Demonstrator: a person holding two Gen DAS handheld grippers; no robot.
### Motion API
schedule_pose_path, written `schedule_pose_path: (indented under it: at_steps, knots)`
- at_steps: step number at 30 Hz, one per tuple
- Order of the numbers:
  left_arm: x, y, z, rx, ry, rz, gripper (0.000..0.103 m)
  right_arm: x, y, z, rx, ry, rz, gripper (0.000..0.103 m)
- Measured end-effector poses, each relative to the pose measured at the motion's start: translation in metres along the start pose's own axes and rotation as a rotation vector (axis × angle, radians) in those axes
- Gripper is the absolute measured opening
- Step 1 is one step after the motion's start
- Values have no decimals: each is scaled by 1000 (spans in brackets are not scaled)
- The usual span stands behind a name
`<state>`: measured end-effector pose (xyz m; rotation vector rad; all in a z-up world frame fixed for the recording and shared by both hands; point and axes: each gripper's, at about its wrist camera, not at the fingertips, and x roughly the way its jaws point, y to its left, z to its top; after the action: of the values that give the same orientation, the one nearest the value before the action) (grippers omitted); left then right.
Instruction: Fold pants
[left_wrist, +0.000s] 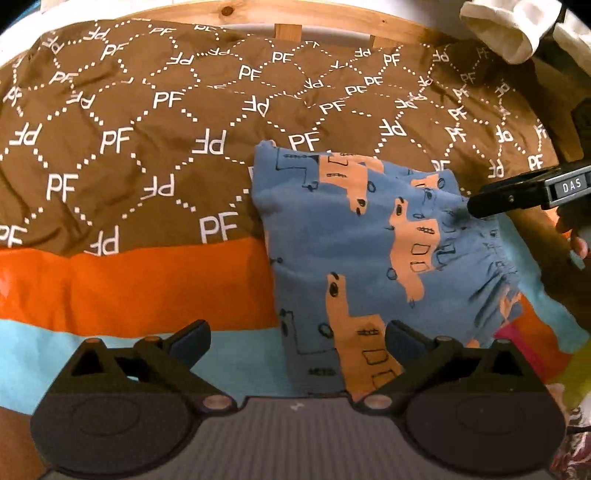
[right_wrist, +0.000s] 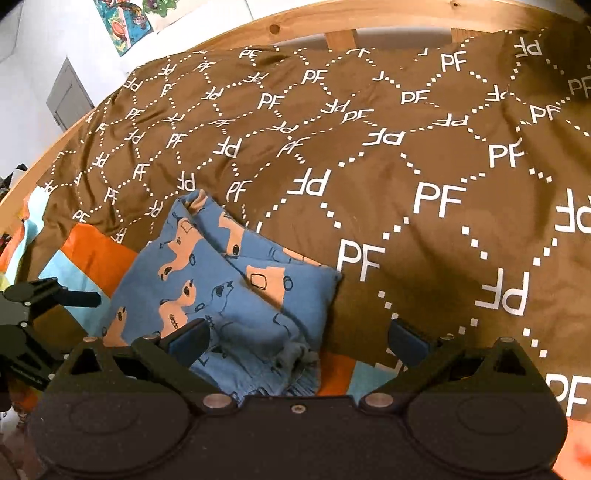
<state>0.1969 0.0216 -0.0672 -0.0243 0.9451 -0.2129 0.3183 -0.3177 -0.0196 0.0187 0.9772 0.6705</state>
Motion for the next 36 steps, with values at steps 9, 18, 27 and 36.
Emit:
schedule_pose_path:
  at_steps: [9,18,27,36]
  knots:
    - [1,12,-6,-127,6,-84,103,2,-18,8,102,6,137,102]
    - [7,18,-9,-160,38,-86,103,6,-32,14,146,-9,109,102]
    - [16,20,-15,-162,38,-88,103,20,-25,19,104,9,109,101]
    - [12,22,-20,-149,22,-106,103,27,-23,21,115,27,133,84]
